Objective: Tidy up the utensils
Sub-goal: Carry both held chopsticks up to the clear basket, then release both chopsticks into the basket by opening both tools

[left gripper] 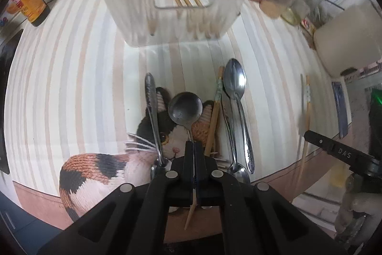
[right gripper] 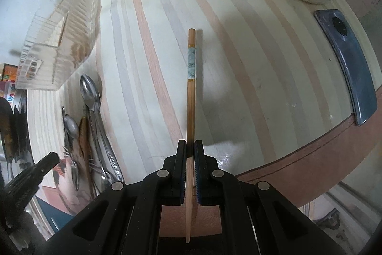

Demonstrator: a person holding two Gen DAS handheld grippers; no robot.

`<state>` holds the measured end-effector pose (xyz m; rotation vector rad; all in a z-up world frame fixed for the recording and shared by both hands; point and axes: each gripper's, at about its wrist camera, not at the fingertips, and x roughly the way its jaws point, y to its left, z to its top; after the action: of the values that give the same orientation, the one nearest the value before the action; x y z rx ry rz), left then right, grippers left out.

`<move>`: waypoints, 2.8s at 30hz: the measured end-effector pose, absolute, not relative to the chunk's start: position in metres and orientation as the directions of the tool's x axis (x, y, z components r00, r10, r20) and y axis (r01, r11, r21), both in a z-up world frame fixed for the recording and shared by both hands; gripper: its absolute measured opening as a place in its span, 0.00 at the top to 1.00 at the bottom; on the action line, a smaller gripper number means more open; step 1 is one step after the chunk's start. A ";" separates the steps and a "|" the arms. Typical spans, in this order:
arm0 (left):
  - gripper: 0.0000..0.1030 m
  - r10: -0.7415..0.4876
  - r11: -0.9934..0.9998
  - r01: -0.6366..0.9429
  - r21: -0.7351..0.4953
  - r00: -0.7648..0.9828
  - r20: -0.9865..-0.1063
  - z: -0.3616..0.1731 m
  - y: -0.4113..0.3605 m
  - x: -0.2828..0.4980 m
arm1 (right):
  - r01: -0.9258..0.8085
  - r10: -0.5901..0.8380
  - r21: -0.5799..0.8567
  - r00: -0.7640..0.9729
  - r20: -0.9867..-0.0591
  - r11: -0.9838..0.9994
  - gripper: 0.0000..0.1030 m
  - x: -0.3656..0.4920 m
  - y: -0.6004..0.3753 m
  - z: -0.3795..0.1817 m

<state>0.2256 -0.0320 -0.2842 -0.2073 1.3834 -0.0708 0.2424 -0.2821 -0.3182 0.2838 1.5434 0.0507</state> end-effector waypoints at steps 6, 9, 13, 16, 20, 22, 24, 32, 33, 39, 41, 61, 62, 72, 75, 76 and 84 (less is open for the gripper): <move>0.92 -0.239 0.970 -0.018 -0.243 0.123 -0.963 -0.309 -0.035 0.223 | 0.128 0.193 0.195 0.029 -0.981 0.972 0.94 0.244 -0.282 -0.320; 0.80 -0.185 0.983 0.035 -0.183 0.098 -0.978 -0.321 -0.049 0.228 | 0.125 0.185 0.187 0.024 -0.982 0.974 0.94 0.242 -0.280 -0.322; 0.80 -0.111 0.990 0.101 -0.101 0.106 -0.988 -0.329 -0.064 0.227 | 0.123 0.175 0.176 0.019 -0.984 0.977 0.94 0.239 -0.278 -0.324; 0.96 -0.086 0.990 0.123 -0.074 0.102 -0.991 -0.330 -0.069 0.224 | 0.130 0.171 0.172 0.015 -0.985 0.977 0.94 0.238 -0.278 -0.327; 0.96 -0.112 0.992 0.079 -0.104 0.106 -0.988 -0.324 -0.058 0.219 | 0.138 0.174 0.176 0.023 -0.984 0.975 0.94 0.239 -0.279 -0.325; 0.96 -0.140 0.990 0.052 -0.135 0.121 -0.983 -0.313 -0.046 0.213 | 0.143 0.180 0.183 0.034 -0.983 0.973 0.94 0.239 -0.281 -0.322; 0.96 -0.155 0.988 0.039 -0.151 0.150 -0.976 -0.297 -0.035 0.207 | 0.149 0.184 0.189 0.046 -0.982 0.971 0.94 0.241 -0.283 -0.318; 0.96 -0.189 0.980 -0.009 -0.199 0.267 -0.945 -0.239 0.005 0.189 | 0.143 0.214 0.223 0.074 -0.974 0.964 0.94 0.248 -0.282 -0.303; 0.96 -0.190 0.979 -0.017 -0.203 0.286 -0.939 -0.230 0.008 0.190 | 0.135 0.222 0.232 0.081 -0.972 0.963 0.94 0.250 -0.279 -0.298; 0.96 -0.202 0.966 -0.066 -0.248 0.402 -0.893 -0.182 0.018 0.213 | 0.080 0.281 0.292 0.128 -0.951 0.953 0.94 0.265 -0.261 -0.260; 0.96 -0.209 0.961 -0.070 -0.266 0.440 -0.873 -0.161 0.025 0.221 | 0.050 0.310 0.321 0.157 -0.938 0.946 0.94 0.276 -0.250 -0.239; 0.96 -0.231 0.917 -0.212 -0.339 0.413 -0.881 -0.144 0.085 0.399 | -0.132 0.437 0.421 0.134 -0.889 0.897 0.94 0.497 -0.107 -0.198; 0.96 -0.222 0.919 -0.219 -0.327 0.398 -0.890 -0.151 0.086 0.406 | -0.139 0.427 0.410 0.127 -0.895 0.901 0.94 0.502 -0.101 -0.203; 0.86 -0.081 0.944 -0.271 -0.189 0.364 -0.928 -0.160 0.093 0.400 | -0.189 0.349 0.328 0.094 -0.932 0.926 0.65 0.510 -0.081 -0.223; 0.61 0.024 0.948 -0.301 -0.101 0.384 -0.923 -0.155 0.097 0.379 | -0.195 0.321 0.292 0.137 -0.937 0.936 0.55 0.494 -0.095 -0.215; 0.49 0.048 0.948 -0.307 -0.082 0.394 -0.918 -0.153 0.098 0.371 | -0.196 0.304 0.272 0.159 -0.939 0.942 0.52 0.488 -0.100 -0.211; 0.00 0.196 0.935 -0.353 0.021 0.467 -0.862 -0.151 0.102 0.289 | -0.143 0.224 0.193 0.254 -0.941 0.971 0.41 0.416 -0.153 -0.197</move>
<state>0.2888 0.1015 -0.1507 -0.1683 1.0318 0.3388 0.4163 -0.1528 -0.1969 0.0729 1.2907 0.2494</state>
